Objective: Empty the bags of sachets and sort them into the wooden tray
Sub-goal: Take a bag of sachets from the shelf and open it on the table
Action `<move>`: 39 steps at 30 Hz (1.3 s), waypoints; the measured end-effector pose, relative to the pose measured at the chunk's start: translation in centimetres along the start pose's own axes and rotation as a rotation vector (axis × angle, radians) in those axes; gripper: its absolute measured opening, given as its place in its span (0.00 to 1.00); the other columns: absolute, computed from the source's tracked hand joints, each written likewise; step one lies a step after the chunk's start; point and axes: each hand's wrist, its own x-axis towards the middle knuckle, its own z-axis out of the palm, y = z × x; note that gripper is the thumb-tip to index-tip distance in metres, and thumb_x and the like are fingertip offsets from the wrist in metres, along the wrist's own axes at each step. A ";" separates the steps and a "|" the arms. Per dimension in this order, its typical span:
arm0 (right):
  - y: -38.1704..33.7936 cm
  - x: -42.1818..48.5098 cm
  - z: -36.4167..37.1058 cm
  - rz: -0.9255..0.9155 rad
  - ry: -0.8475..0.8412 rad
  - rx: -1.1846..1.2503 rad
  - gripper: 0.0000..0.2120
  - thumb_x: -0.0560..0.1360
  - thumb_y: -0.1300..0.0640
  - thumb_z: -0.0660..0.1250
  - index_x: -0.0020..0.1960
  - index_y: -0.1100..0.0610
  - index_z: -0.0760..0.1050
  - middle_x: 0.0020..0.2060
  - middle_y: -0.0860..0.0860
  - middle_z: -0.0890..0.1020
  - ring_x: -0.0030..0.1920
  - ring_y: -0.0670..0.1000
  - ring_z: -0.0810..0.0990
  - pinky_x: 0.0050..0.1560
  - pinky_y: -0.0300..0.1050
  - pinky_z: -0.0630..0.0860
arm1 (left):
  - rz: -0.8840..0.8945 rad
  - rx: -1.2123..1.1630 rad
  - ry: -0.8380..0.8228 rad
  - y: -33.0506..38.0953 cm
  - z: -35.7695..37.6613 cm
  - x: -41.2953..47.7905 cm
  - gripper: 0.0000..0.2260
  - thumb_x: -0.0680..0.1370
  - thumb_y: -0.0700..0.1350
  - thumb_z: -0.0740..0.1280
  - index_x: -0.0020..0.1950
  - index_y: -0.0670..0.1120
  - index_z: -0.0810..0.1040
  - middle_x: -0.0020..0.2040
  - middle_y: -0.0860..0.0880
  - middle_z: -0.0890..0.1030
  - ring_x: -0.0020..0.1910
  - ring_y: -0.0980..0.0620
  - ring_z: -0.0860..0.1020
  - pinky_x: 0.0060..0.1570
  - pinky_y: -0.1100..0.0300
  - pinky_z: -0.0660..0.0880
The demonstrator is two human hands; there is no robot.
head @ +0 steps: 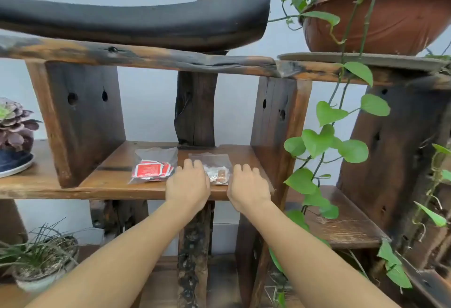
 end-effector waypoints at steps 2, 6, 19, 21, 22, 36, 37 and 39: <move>0.1 1.6 1.2 0.100 0.004 0.138 0.20 0.82 0.46 0.51 0.65 0.57 0.72 0.61 0.56 0.78 0.60 0.58 0.75 0.57 0.53 0.76 | -0.032 0.008 0.003 -0.3 1.0 1.7 0.15 0.81 0.53 0.59 0.62 0.45 0.71 0.56 0.44 0.75 0.53 0.44 0.79 0.43 0.54 0.77; 0.0 4.3 2.7 0.220 -0.014 0.297 0.26 0.81 0.41 0.49 0.62 0.57 0.75 0.59 0.56 0.80 0.60 0.58 0.75 0.58 0.55 0.75 | -0.214 -0.084 -0.068 -0.3 2.9 4.6 0.20 0.82 0.56 0.54 0.59 0.42 0.75 0.56 0.42 0.80 0.53 0.41 0.80 0.45 0.52 0.74; -0.8 5.3 2.2 0.623 -0.059 1.055 0.15 0.79 0.53 0.62 0.60 0.61 0.75 0.57 0.56 0.81 0.57 0.59 0.79 0.61 0.57 0.77 | -0.615 -0.598 -0.181 1.4 3.5 6.1 0.19 0.81 0.56 0.61 0.58 0.41 0.78 0.54 0.43 0.81 0.50 0.43 0.78 0.45 0.54 0.73; -1.3 4.1 2.0 0.671 -0.064 1.225 0.14 0.77 0.54 0.63 0.58 0.60 0.77 0.54 0.56 0.83 0.56 0.60 0.81 0.59 0.56 0.79 | -0.614 -0.708 -0.148 2.2 3.0 5.1 0.20 0.82 0.55 0.59 0.55 0.39 0.79 0.53 0.41 0.82 0.51 0.40 0.78 0.46 0.53 0.72; -1.4 3.4 2.0 0.675 -0.097 1.303 0.14 0.76 0.52 0.63 0.56 0.59 0.78 0.51 0.55 0.83 0.55 0.60 0.82 0.59 0.56 0.79 | -0.602 -0.760 -0.126 2.5 2.7 4.4 0.21 0.82 0.55 0.58 0.54 0.38 0.80 0.52 0.40 0.82 0.52 0.39 0.79 0.46 0.53 0.71; -1.1 -15.0 -0.9 0.606 0.007 1.333 0.13 0.80 0.57 0.55 0.37 0.53 0.67 0.31 0.49 0.68 0.33 0.49 0.66 0.36 0.45 0.63 | -0.378 -0.954 -0.005 2.8 -1.6 -13.4 0.20 0.85 0.52 0.53 0.34 0.48 0.66 0.33 0.50 0.73 0.35 0.52 0.71 0.33 0.58 0.62; -1.2 -16.3 -0.9 0.596 0.032 1.282 0.14 0.81 0.55 0.54 0.37 0.53 0.65 0.31 0.49 0.66 0.33 0.49 0.64 0.36 0.45 0.61 | -0.356 -0.939 -0.011 2.5 -1.6 -14.6 0.20 0.85 0.51 0.53 0.34 0.48 0.66 0.33 0.50 0.72 0.35 0.52 0.71 0.32 0.57 0.62; -1.8 -19.0 -0.6 0.602 0.057 1.182 0.15 0.82 0.54 0.52 0.36 0.54 0.62 0.32 0.50 0.64 0.34 0.49 0.63 0.36 0.46 0.60 | -0.312 -0.935 -0.029 1.9 -1.6 -17.1 0.20 0.85 0.51 0.53 0.33 0.49 0.66 0.32 0.49 0.73 0.35 0.51 0.72 0.32 0.56 0.63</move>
